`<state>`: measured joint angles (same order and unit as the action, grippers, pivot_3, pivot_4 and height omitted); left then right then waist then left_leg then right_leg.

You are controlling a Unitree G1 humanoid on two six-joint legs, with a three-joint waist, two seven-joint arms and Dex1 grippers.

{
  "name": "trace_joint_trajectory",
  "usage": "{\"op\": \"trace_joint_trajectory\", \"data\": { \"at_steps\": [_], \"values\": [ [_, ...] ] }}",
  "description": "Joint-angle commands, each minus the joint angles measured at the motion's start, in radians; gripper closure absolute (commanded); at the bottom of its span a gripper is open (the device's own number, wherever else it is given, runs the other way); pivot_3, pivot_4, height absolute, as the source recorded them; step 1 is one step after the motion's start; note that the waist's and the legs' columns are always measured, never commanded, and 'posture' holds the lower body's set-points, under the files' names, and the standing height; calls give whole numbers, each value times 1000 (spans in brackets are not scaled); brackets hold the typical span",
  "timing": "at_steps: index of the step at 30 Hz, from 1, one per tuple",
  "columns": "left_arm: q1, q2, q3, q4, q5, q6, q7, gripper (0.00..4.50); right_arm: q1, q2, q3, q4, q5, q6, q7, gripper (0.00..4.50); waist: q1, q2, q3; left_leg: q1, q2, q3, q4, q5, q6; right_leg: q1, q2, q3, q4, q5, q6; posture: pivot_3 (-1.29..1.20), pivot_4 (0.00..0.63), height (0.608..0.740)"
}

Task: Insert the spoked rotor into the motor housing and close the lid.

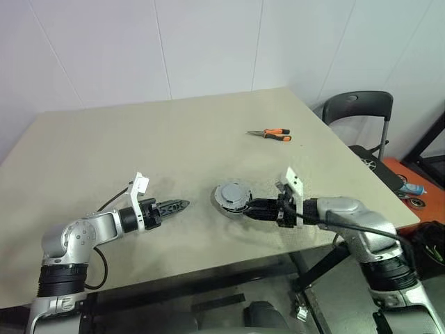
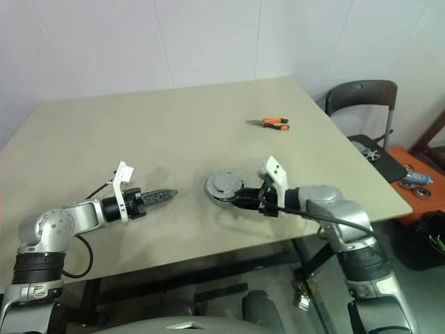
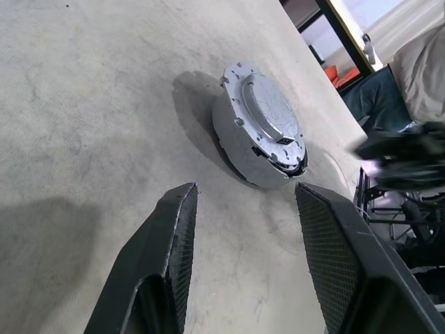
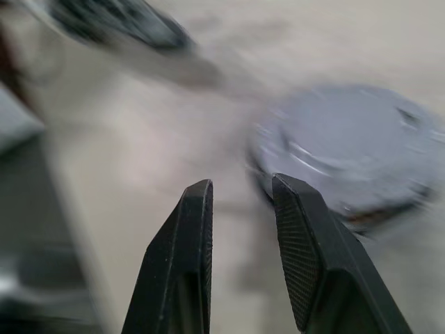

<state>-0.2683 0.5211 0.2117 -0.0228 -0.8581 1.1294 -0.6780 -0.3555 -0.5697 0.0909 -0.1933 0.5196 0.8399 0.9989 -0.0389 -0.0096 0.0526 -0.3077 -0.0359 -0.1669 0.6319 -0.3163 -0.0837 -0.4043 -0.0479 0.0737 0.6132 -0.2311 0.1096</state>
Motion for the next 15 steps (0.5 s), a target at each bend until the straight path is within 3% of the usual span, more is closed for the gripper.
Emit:
{"op": "trace_joint_trajectory", "data": {
  "at_steps": [1,3,6,8,11,15],
  "values": [
    [-5,9,8,-2,3,-21,-21,2110,-33,3,-47,-40,83,80,-18,3084,0,0,0,0,0,0,0,0,0,0,0,0,0,0,0,0,0,740],
    [-5,8,8,-3,3,-20,-19,2110,-50,32,-50,-8,52,58,-80,3084,0,0,0,0,0,0,0,0,0,0,0,0,0,0,0,0,0,740],
    [-9,3,17,-16,-7,-8,-6,2110,-83,101,2,81,-140,-149,-252,3084,-5,0,0,0,0,1,0,0,0,0,0,0,0,0,0,0,0,740],
    [-12,-2,23,-19,-11,-5,-1,2110,-92,162,-6,126,-178,-236,-314,2733,-4,0,0,0,0,1,0,0,0,-1,0,1,0,0,0,0,0,740],
    [-27,-6,42,-22,-29,0,6,2110,-90,222,29,147,-223,-305,-348,1830,-3,0,0,-1,0,1,0,0,0,-2,0,1,0,1,1,0,0,740],
    [-40,-9,46,-31,-36,4,13,2110,-92,255,101,146,-232,-260,-320,494,-3,0,0,-7,0,0,0,0,0,-8,0,0,0,4,-1,0,0,740]
  ]
}}
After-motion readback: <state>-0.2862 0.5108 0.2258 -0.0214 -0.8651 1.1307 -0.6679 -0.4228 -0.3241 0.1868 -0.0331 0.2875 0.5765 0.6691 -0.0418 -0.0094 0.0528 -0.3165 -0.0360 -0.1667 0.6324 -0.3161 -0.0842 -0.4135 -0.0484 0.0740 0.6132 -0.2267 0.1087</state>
